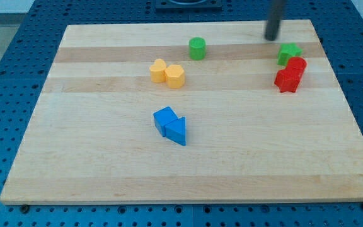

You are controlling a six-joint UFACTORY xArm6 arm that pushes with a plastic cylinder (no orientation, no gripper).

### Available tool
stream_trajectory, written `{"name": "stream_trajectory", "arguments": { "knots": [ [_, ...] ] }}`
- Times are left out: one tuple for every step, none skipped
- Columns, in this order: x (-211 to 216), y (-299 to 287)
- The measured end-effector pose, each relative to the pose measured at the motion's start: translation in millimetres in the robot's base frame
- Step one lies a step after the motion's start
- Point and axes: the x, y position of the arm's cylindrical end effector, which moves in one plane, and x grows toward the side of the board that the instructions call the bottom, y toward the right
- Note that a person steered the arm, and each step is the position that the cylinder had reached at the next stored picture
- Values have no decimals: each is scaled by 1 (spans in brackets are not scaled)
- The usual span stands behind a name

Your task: Push green star into the green circle

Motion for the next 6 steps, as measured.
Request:
{"name": "stream_trajectory", "arguments": {
  "knots": [
    [30, 67],
    [68, 67],
    [89, 52],
    [85, 11],
    [70, -39],
    [66, -78]
  ]
}}
